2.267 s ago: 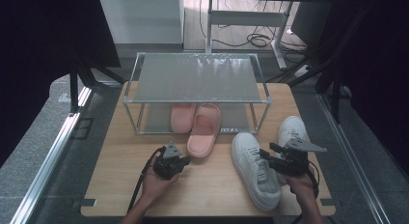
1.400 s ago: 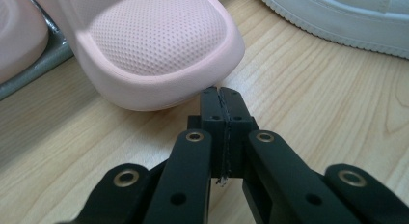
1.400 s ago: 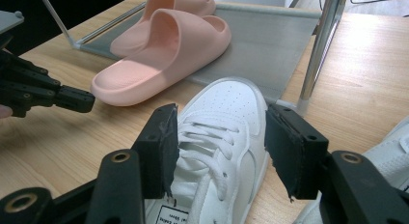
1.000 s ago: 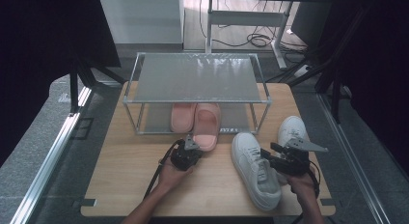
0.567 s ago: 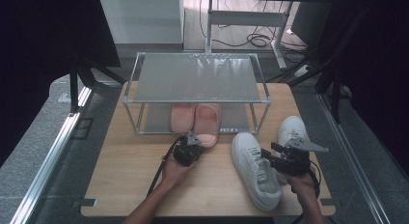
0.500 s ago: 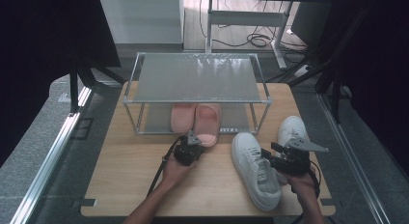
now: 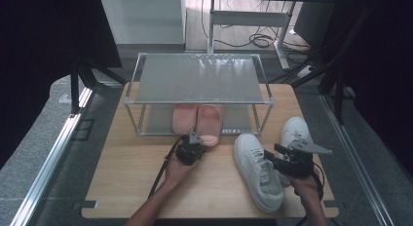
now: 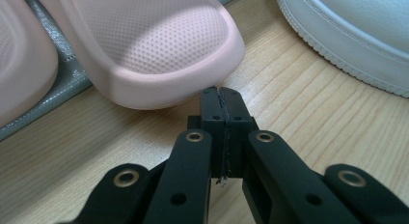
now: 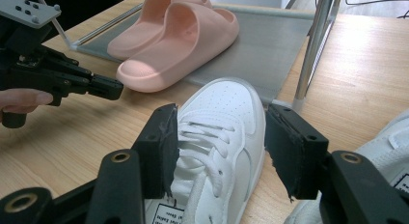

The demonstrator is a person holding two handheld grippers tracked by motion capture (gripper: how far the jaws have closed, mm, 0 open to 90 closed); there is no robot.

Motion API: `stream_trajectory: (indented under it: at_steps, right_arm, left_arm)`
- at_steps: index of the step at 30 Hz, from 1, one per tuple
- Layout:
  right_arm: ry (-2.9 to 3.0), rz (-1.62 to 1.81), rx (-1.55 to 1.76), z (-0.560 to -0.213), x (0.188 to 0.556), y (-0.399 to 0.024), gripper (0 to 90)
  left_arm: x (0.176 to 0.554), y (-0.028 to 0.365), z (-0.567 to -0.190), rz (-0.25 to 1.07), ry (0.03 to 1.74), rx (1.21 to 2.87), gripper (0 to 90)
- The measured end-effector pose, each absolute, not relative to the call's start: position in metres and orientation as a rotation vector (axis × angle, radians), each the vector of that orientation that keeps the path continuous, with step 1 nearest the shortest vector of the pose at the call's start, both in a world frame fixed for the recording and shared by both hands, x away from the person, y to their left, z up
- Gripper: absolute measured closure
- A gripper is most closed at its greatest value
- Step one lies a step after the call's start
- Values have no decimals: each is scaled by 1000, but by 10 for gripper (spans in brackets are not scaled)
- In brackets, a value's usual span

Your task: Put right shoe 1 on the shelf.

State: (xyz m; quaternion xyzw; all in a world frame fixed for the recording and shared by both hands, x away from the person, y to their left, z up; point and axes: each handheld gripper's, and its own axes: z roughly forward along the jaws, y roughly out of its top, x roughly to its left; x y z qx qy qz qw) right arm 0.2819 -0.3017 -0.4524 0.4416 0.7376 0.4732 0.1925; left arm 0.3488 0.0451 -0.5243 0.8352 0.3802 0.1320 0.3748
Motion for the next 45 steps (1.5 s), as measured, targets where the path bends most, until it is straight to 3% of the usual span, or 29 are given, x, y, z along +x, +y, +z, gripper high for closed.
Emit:
stream_trajectory:
  at_steps: [45]
  right_arm:
    - [2064,1331,1238,-451,280,-304,467]
  left_arm:
    - [392,45,-522,354,1082,2135,900]
